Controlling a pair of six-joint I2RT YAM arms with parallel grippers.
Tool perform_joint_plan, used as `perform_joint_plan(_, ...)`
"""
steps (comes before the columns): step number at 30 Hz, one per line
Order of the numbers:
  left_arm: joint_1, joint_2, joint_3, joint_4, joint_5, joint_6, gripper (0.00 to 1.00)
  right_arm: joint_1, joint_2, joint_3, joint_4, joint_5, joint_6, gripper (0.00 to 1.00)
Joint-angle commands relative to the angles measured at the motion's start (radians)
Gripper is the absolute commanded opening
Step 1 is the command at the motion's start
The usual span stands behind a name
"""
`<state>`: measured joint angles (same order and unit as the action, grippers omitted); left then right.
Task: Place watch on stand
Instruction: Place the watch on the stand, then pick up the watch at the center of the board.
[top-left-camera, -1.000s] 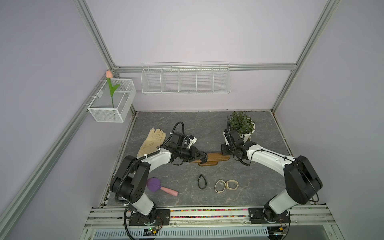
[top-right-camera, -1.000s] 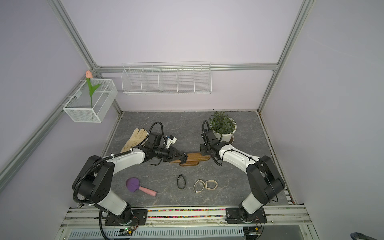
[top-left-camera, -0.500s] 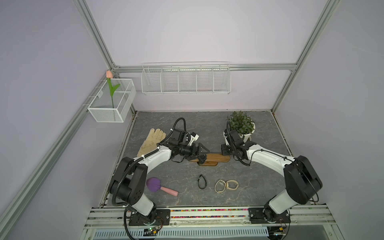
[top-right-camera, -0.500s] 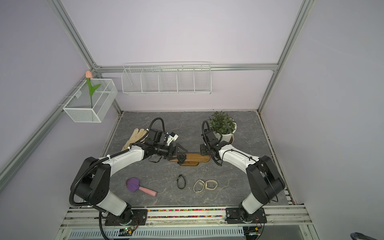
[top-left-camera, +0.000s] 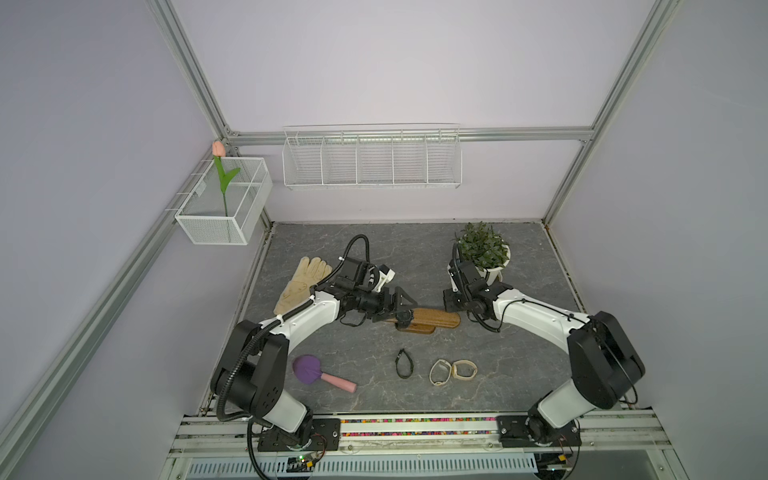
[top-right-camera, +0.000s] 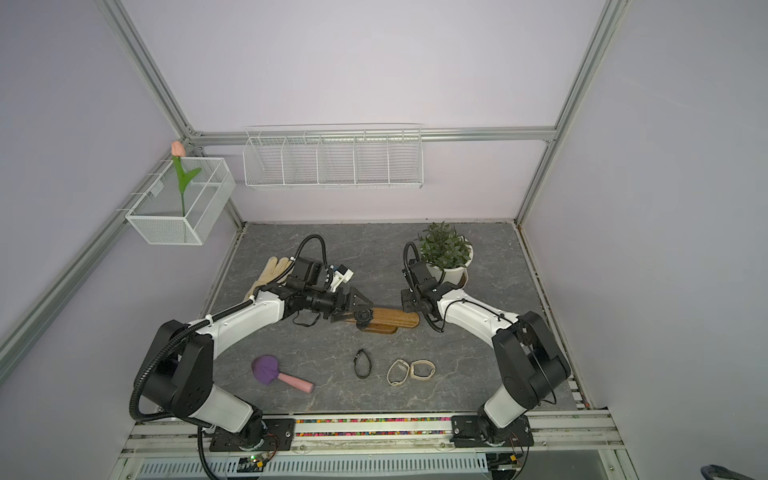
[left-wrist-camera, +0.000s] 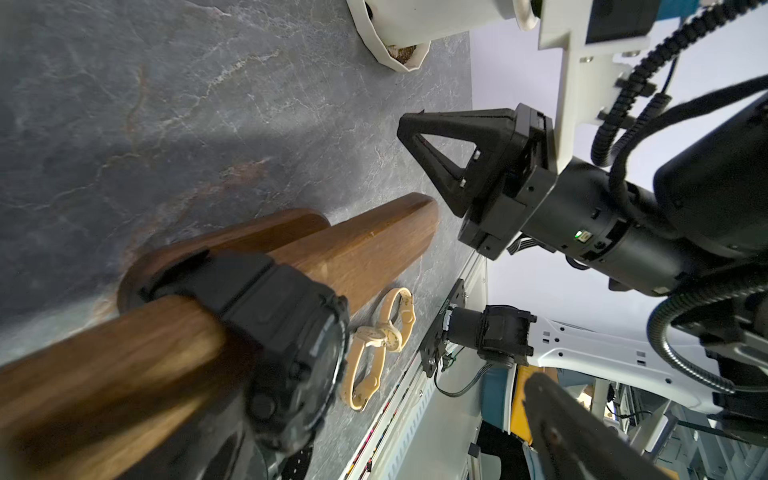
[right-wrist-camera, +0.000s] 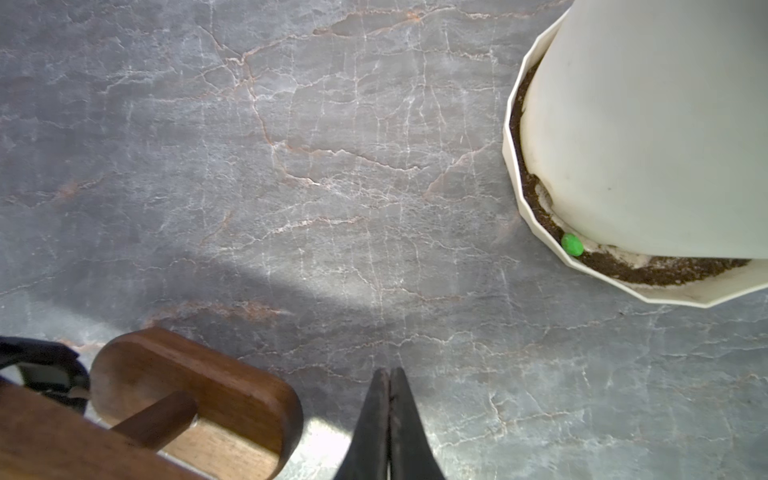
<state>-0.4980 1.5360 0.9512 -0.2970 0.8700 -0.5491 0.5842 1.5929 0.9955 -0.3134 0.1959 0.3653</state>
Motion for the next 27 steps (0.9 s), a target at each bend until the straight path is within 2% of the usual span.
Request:
perform_joint_plan(1, 0.000, -0.042, 0.035, -0.087, -0.041, 0.054, 1.00, 0.004, -0.046, -0.016, -0.031, 0.032, -0.016, 0.07)
perform_joint_plan(10, 0.001, -0.120, 0.070, -0.123, -0.062, 0.058, 1.00, -0.004, -0.148, -0.055, -0.103, 0.083, -0.024, 0.07)
perform_joint_plan(12, 0.001, -0.130, 0.073, -0.117, -0.055, 0.058, 0.94, -0.004, -0.170, -0.060, -0.122, 0.091, -0.021, 0.07)
perform_joint_plan(14, 0.002, -0.140, 0.070, -0.097, -0.042, 0.055, 0.77, -0.005, -0.191, -0.067, -0.139, 0.090, -0.016, 0.07)
perform_joint_plan(18, 0.012, -0.134, 0.073, -0.103, -0.054, 0.072, 0.55, -0.004, -0.234, -0.096, -0.166, 0.087, -0.001, 0.07)
perform_joint_plan(20, 0.023, -0.116, 0.079, -0.126, -0.070, 0.091, 0.38, -0.001, -0.251, -0.110, -0.180, 0.084, 0.006, 0.07)
perform_joint_plan(21, 0.031, -0.104, 0.081, -0.135, -0.088, 0.093, 0.33, 0.000, -0.262, -0.110, -0.189, 0.083, 0.011, 0.07)
perform_joint_plan(22, 0.046, -0.092, 0.083, -0.135, -0.097, 0.092, 0.20, 0.003, -0.274, -0.143, -0.196, 0.083, 0.015, 0.07)
perform_joint_plan(23, 0.060, -0.082, 0.083, -0.125, -0.097, 0.088, 0.12, 0.003, -0.283, -0.151, -0.203, 0.083, 0.019, 0.07)
perform_joint_plan(26, 0.112, -0.056, 0.085, -0.070, -0.092, 0.057, 0.00, 0.006, -0.315, -0.178, -0.227, 0.085, 0.031, 0.07)
perform_joint_plan(27, 0.127, -0.047, 0.092, -0.058, -0.097, 0.048, 0.00, 0.007, -0.327, -0.188, -0.232, 0.084, 0.037, 0.07)
